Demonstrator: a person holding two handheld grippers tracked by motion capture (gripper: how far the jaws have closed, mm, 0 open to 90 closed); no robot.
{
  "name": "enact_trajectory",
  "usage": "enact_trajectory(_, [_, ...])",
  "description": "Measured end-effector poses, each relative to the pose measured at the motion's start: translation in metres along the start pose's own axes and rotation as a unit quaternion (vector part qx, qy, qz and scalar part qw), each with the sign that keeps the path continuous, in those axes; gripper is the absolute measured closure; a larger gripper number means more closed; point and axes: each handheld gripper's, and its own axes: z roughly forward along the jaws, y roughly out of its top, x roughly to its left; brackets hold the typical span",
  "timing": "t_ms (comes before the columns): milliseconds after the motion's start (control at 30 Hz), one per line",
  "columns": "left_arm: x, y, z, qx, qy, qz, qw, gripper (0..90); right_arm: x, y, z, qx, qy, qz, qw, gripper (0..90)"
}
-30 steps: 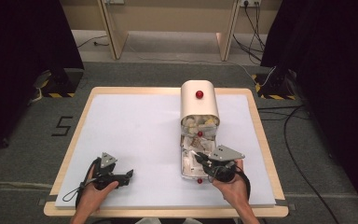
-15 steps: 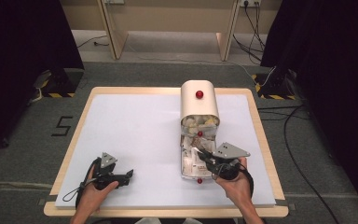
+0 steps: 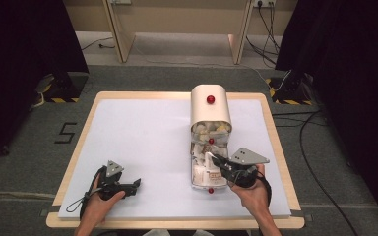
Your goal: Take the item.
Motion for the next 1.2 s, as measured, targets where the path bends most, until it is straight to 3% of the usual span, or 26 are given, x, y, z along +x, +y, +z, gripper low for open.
enact_trajectory(467, [0.000,0.000,0.000,0.000,0.000,0.000,1.0000,8.2,-0.008,0.001,-0.008,-0.009,-0.010,0.008,0.9999,83.5])
enact_trajectory(1200, [0.000,0.000,0.000,0.000,0.000,0.001,1.0000,8.2,-0.033,0.001,-0.032,-0.029,-0.050,0.026,0.9980,83.5])
